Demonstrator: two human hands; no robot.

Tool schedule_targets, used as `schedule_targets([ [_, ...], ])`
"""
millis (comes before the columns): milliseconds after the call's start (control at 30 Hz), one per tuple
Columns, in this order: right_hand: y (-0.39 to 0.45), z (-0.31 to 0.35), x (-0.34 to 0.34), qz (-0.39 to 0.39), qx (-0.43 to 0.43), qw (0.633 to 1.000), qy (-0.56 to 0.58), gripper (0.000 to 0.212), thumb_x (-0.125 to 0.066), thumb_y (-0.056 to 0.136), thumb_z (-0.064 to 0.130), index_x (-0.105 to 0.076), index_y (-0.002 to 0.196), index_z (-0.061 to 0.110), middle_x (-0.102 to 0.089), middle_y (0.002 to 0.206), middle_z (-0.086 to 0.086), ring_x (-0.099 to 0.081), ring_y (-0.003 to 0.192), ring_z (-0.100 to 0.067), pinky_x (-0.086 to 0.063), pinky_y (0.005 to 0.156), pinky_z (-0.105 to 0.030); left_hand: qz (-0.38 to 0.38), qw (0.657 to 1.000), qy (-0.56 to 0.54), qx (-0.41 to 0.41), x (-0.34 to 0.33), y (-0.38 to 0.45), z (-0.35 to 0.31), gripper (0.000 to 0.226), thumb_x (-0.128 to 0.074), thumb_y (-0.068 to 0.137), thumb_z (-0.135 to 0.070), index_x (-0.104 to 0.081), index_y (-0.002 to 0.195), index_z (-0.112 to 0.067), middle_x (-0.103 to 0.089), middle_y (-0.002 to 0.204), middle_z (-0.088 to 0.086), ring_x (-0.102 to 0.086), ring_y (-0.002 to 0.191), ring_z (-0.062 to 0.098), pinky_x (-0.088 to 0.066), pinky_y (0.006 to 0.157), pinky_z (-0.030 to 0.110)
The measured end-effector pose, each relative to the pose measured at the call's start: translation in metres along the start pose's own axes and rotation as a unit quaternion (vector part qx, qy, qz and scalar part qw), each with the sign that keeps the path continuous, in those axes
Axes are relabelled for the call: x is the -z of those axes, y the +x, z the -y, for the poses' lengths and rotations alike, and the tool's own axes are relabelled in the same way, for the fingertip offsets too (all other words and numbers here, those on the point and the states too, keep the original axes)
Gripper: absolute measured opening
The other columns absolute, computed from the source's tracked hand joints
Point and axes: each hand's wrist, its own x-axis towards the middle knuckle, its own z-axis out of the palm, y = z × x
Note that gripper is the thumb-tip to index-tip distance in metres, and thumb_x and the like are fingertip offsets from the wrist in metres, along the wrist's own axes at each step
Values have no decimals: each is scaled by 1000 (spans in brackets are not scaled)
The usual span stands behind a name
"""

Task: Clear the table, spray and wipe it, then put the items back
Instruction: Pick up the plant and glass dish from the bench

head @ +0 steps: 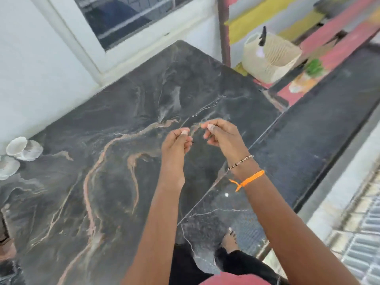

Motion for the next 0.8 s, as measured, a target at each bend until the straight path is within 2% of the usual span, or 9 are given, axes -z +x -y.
schedule_targets([
  [100, 6, 7, 67, -47, 14, 999, 14, 21, -41, 93, 2, -60, 87, 7, -57, 72, 7, -53, 54, 5, -44, 58, -11, 68, 997, 28, -12, -71, 2, 1, 15, -50, 91, -16, -63, 86, -22, -57, 74, -6, -53, 70, 6, -46, 75, 19],
  [233, 28, 10, 142, -107, 15, 994, 31, 22, -41, 94, 3, -60, 86, 9, -55, 67, 0, -51, 49, 6, -41, 54, -8, 132, 990, 49, -21, -148, 14, 7, 17, -50, 91, -16, -63, 84, -24, -57, 76, -6, -53, 70, 5, -46, 74, 18],
  [367, 64, 9, 208, -153, 12, 986, 61, 30, -39, 96, 2, -58, 75, 13, -51, 63, -6, -45, 40, 2, -34, 43, -9, 166, 984, 68, -1, -222, 40, 14, 18, -50, 90, -16, -62, 81, -26, -56, 72, -5, -52, 66, 7, -45, 76, 21],
  [433, 89, 10, 240, -167, -1, 983, 70, 31, -39, 96, 3, -58, 73, 13, -51, 63, -7, -43, 39, 1, -33, 44, -11, 180, 981, 71, 7, -262, 58, 17, 18, -49, 91, -16, -60, 80, -25, -54, 71, -5, -50, 66, 8, -45, 76, 23],
  [600, 160, 17, 307, -204, -20, 974, 99, 32, -40, 95, 0, -56, 70, 11, -56, 48, 5, -41, 38, -1, -31, 42, -11, 208, 973, 96, 19, -353, 114, 16, 19, -49, 92, -14, -59, 80, -24, -56, 71, -4, -50, 63, 8, -44, 66, 19],
  [733, 214, 18, 364, -238, -42, 966, 90, 30, -40, 95, 0, -57, 74, 10, -51, 61, -6, -42, 39, -1, -32, 43, -11, 230, 961, 152, 31, -425, 161, 16, 18, -49, 91, -16, -58, 76, -22, -55, 70, -2, -49, 65, 12, -43, 71, 25],
  [800, 238, 16, 390, -247, -54, 963, 91, 34, -39, 95, -1, -59, 72, 12, -52, 59, -4, -42, 39, -1, -34, 44, -11, 244, 954, 170, 33, -457, 178, 19, 18, -49, 91, -16, -57, 75, -20, -52, 69, -2, -47, 63, 11, -43, 66, 22],
])
